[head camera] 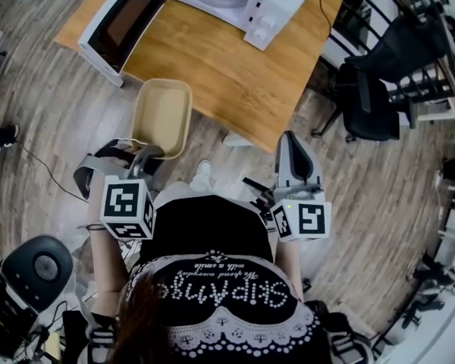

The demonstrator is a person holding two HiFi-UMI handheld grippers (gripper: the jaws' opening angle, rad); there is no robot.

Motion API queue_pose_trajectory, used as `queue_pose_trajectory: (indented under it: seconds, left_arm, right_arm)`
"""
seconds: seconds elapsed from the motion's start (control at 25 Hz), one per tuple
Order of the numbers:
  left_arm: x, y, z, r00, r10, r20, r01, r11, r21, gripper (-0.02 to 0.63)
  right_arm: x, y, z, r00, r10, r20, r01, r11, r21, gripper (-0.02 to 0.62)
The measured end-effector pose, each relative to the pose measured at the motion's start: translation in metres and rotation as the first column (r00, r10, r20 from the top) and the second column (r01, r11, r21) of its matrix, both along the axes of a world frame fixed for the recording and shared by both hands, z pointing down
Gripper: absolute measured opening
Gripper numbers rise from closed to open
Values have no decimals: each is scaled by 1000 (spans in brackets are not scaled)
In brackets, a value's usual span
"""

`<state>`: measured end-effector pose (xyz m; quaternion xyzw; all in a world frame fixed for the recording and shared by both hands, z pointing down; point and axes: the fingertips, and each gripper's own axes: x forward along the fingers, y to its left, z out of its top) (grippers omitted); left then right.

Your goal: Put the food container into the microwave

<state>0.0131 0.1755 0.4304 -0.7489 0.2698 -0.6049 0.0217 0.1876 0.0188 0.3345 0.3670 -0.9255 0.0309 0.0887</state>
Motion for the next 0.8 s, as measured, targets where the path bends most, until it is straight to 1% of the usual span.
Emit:
queue_pose_trajectory:
  seconds: [0.28,0.52,0.8]
  left_arm:
    - [3,-16,-2,1000,-19,1,19,1000,-8,41]
    - [-11,-22,-4,999,-41,9,41,999,-11,41]
    - [-34,-43,3,1000,-27,-9,26,999,-22,41]
  right_arm:
    - [-4,-20,10,1000,-29,1,29,999,-34,40]
    - [-13,-29,16,999,-36,-5,35,997,-64,40]
    - [-35,-48,18,999,-22,-23,21,997,-73,40]
